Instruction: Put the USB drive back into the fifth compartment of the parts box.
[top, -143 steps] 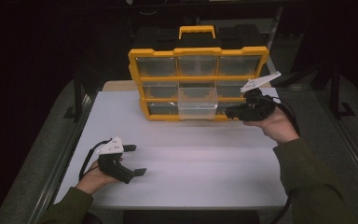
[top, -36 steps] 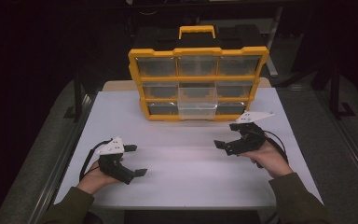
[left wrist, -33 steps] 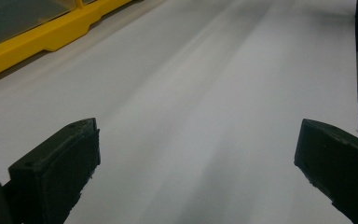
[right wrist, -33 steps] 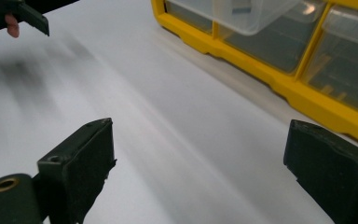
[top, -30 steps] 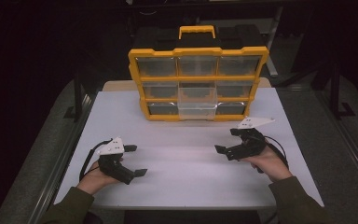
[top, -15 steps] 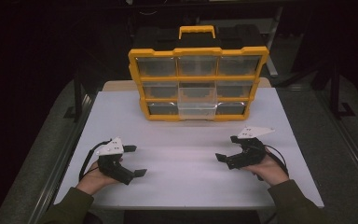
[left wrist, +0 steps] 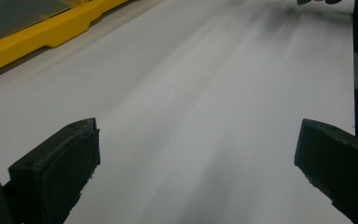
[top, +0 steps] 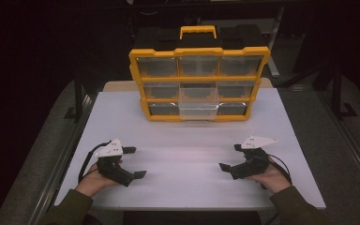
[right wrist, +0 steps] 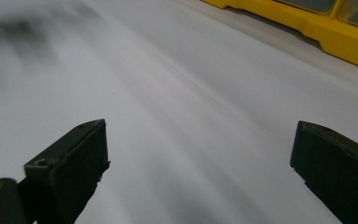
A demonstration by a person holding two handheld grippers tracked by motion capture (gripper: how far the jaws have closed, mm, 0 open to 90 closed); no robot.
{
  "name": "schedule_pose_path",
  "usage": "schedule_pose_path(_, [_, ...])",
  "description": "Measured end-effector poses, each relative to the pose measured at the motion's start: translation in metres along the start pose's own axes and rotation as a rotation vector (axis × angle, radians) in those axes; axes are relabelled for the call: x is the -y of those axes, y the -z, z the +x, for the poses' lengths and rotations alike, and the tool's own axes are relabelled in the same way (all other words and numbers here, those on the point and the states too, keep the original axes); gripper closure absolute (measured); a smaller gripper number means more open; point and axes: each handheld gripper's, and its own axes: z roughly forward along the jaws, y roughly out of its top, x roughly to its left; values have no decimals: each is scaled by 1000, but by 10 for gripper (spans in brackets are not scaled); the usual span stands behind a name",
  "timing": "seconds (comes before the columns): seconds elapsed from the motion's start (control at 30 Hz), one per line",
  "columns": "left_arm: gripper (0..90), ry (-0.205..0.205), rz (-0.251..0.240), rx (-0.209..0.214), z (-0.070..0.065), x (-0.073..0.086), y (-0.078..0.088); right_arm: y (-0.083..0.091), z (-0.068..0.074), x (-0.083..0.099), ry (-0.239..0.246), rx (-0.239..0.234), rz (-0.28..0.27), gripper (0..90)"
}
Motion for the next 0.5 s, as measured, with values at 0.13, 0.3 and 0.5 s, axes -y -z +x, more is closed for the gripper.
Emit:
schedule_pose_path(0.13, [0, 3, 0, 1, 0, 2, 1, 1, 0, 4, -2, 2, -7, 32])
schedule_pose_path(0.3, [0, 3, 1, 1, 1, 3, 2, 1, 0, 7, 0, 4, -5, 33])
schedule_pose_path(0.5, [0, 6, 4, 0, 1, 3, 1, -2, 1, 10, 21, 6, 14, 32])
